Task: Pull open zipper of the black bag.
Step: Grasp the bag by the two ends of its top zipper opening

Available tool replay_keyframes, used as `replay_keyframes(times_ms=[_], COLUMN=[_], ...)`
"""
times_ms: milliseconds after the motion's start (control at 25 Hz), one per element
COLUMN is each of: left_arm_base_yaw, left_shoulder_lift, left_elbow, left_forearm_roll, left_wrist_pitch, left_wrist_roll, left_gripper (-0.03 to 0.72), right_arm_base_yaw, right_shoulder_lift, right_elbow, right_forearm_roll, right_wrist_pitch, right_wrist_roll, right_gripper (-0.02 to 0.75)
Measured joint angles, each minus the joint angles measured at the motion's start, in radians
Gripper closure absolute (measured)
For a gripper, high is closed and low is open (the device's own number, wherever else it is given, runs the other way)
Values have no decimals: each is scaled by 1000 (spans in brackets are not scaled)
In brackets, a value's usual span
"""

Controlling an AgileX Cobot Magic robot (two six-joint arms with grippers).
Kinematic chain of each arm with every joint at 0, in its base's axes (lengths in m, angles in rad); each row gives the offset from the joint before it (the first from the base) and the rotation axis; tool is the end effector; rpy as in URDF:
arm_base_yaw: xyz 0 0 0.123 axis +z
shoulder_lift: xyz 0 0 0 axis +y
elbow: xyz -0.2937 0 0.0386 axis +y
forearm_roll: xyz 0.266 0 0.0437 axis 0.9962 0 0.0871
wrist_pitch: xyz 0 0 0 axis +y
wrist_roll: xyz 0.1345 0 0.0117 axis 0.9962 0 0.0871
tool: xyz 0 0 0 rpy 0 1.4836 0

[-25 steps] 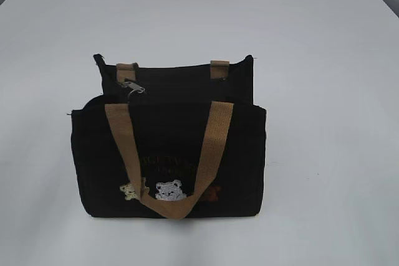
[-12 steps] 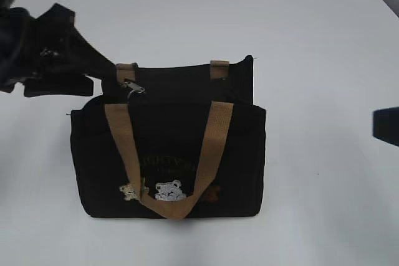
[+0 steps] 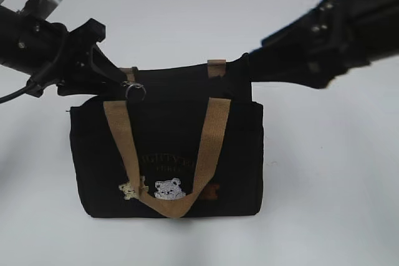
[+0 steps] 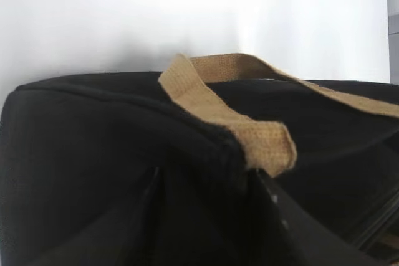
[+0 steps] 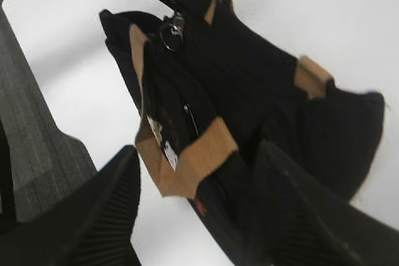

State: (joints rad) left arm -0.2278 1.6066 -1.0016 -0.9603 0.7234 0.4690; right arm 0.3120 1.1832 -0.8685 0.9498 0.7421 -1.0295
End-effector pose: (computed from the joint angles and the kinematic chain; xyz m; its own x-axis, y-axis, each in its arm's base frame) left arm 0.3295 -0.1516 0.2052 -0.9284 -0.0812 -0.3626 0.1727 0.7699 -0.6144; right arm 0.2400 0.1554 0.2945 -0.4617 -0.3483 -0.8158 -0.7757 0.6046 0.1808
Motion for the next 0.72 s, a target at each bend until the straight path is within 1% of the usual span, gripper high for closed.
replay_keyframes(times_ms=[80, 160, 200, 320, 480, 600, 720], left_arm_base_yaw=[-4, -4, -4, -4, -4, -4, -4], left_shoulder_lift=[1, 3, 4, 4, -18, -26, -26], left_elbow=[-3, -8, -13, -39, -55, -55, -56], left_forearm_roll=[-7, -8, -8, -3, -3, -3, -3], left_wrist_pitch=[-5, 3, 17, 62, 96, 105, 109], left_wrist_roll=[9, 29, 36, 45, 48, 49, 50], left_gripper=[520, 624, 646, 653, 653, 655, 655], right_arm_base_yaw=[59, 122, 151, 225, 292, 317, 324], right_shoulder_lift=[90, 168, 207, 304, 400, 459, 505], right_elbow=[-79, -165, -205, -302, -382, -410, -428], right_forearm_roll=[-1, -7, -8, -46, -134, -185, -209], right_wrist_pitch=[-14, -18, -18, -18, -18, -18, -24], right_wrist_roll=[-12, -23, -29, -36, -38, -38, -38], right_gripper=[284, 285, 288, 318, 380, 417, 435])
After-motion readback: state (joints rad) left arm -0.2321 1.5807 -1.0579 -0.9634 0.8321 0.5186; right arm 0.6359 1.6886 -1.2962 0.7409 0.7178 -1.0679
